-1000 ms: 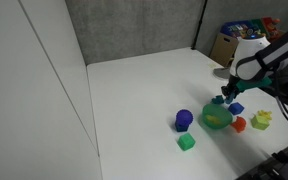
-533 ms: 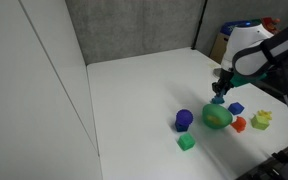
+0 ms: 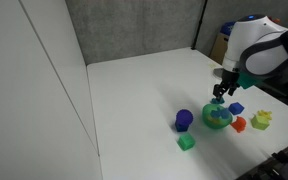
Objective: Pick up the light blue toy that is on top of the blue block and drop it in the green bowl
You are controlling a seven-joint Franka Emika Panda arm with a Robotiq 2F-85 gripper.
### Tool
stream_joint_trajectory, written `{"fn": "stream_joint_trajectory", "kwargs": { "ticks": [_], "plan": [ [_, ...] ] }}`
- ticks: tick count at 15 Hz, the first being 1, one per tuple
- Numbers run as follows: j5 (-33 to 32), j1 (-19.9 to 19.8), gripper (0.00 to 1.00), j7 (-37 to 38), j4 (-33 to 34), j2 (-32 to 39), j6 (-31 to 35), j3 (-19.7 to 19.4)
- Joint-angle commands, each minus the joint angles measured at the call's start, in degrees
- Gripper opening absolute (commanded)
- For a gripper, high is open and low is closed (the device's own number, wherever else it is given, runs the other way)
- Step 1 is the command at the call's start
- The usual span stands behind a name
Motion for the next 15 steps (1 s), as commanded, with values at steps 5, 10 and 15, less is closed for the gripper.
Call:
{"fn": "stream_joint_trajectory", "kwargs": {
  "ticks": [5,10,15],
  "plan": [
    [-0.77,-1.63,1.00,-0.85,0.25,-9.03,-7.22,2.67],
    [-0.47,-2.82,1.00,-1.29,3.07,-13.62,-15.65,4.30],
    [2.35,-4.79,1.00,-4.99,3.83,-19.71,-20.28,4.83]
  ]
}}
